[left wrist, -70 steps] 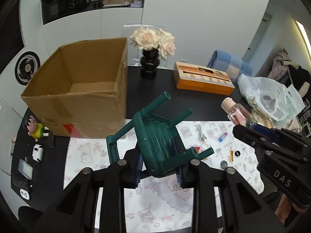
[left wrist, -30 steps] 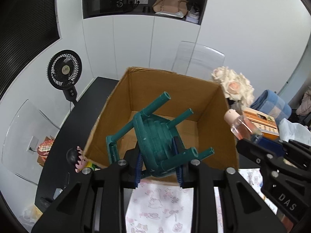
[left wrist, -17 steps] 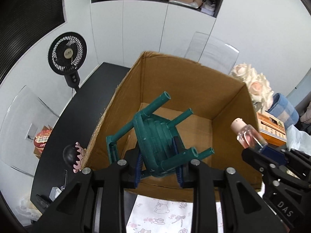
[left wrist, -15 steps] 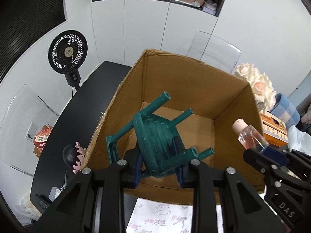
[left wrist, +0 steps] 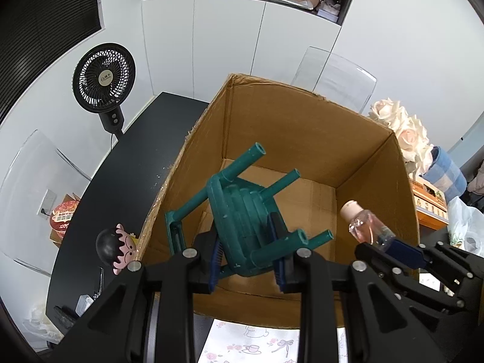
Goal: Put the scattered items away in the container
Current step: 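Open both grippers to drop the chair and bottle into the box, then move both tools back from the box toward the mat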
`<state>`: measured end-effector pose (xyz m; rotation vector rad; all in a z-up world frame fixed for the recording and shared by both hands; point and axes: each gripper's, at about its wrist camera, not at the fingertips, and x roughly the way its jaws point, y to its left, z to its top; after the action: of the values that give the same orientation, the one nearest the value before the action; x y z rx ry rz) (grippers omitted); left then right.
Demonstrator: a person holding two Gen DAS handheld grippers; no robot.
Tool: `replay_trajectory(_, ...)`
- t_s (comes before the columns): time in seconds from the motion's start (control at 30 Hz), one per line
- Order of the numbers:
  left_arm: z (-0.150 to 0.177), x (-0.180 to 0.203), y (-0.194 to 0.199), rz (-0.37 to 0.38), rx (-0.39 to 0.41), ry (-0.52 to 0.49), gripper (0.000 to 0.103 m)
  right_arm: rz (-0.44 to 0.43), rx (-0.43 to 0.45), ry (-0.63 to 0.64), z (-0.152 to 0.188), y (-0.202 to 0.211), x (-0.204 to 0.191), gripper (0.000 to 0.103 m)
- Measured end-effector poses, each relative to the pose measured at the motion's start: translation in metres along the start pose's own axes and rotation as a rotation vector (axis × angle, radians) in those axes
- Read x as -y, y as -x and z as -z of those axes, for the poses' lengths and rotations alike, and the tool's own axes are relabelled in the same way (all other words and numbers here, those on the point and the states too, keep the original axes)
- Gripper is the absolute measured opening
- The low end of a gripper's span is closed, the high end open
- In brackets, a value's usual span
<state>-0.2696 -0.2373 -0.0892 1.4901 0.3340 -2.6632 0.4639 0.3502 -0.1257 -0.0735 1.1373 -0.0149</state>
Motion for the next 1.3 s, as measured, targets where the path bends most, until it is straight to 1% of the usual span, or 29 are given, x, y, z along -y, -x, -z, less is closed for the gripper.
replay_trajectory(0.1, -0.001, 0.002, 0.000, -0.001, 0.000, -0.008, 0.028, -0.005, -0.001, 0.001, 0.001, 0.000, 0.000, 0.028)
replay_trajectory(0.37, -0.001, 0.011, 0.001, -0.004, -0.001, -0.048, 0.028, 0.024, -0.007, 0.017, 0.004, 0.002, 0.002, 0.029)
replay_trajectory(0.43, -0.002, 0.016, -0.002, -0.023, -0.019, -0.076, 0.029, 0.037, 0.000, 0.011, 0.004, 0.003, 0.005, 0.049)
replay_trajectory(0.47, -0.002, 0.017, -0.003, -0.033, -0.027, -0.082, 0.037, 0.035, 0.010, 0.003, 0.005, 0.005, 0.008, 0.072)
replay_trajectory(0.5, -0.002, 0.019, -0.005, -0.042, -0.036, -0.086, 0.044, 0.033, 0.020, -0.006, 0.005, 0.007, 0.011, 0.083)
replay_trajectory(0.53, -0.002, 0.020, -0.004, -0.047, -0.032, -0.087, 0.061, 0.030, 0.030, -0.014, 0.006, 0.008, 0.013, 0.085)
replay_trajectory(0.57, -0.003, 0.021, -0.003, -0.051, -0.021, -0.085, 0.073, 0.024, 0.024, -0.016, 0.006, 0.009, 0.016, 0.087)
replay_trajectory(0.67, -0.004, 0.021, 0.003, -0.031, 0.011, -0.065, 0.078, 0.016, 0.016, -0.008, 0.008, 0.011, 0.019, 0.097)
replay_trajectory(0.7, -0.005, 0.020, 0.004, -0.012, 0.009, -0.053, 0.079, 0.023, 0.020, 0.000, 0.009, 0.012, 0.020, 0.098)
replay_trajectory(0.77, -0.006, 0.021, 0.003, 0.017, -0.022, -0.032, 0.088, 0.037, 0.027, 0.015, 0.010, 0.016, 0.020, 0.103)
replay_trajectory(0.8, -0.006, 0.021, 0.004, 0.018, -0.027, -0.025, 0.090, 0.038, 0.029, 0.015, 0.010, 0.018, 0.021, 0.103)
replay_trajectory(0.87, -0.006, 0.023, 0.005, 0.014, -0.031, -0.013, 0.100, 0.041, 0.034, 0.014, 0.010, 0.021, 0.022, 0.103)
replay_trajectory(0.9, -0.006, 0.023, 0.006, 0.012, -0.033, -0.007, 0.102, 0.042, 0.036, 0.013, 0.010, 0.023, 0.023, 0.103)
replay_trajectory(1.03, -0.007, 0.022, 0.013, 0.035, -0.009, 0.039, 0.102, 0.045, 0.045, 0.007, 0.010, 0.029, 0.026, 0.103)
replay_trajectory(1.1, -0.008, 0.027, 0.016, 0.024, -0.006, 0.006, 0.102, 0.044, 0.049, 0.000, 0.009, 0.032, 0.028, 0.103)
replay_trajectory(1.17, -0.007, 0.033, 0.017, -0.011, -0.024, -0.048, 0.102, 0.038, 0.056, -0.005, 0.007, 0.035, 0.028, 0.103)
replay_trajectory(1.23, -0.005, 0.035, 0.018, -0.026, -0.038, -0.079, 0.102, 0.043, 0.051, 0.000, 0.007, 0.036, 0.027, 0.103)
replay_trajectory(1.3, -0.005, 0.033, 0.021, -0.013, -0.049, -0.062, 0.102, 0.050, 0.044, 0.002, 0.008, 0.036, 0.026, 0.103)
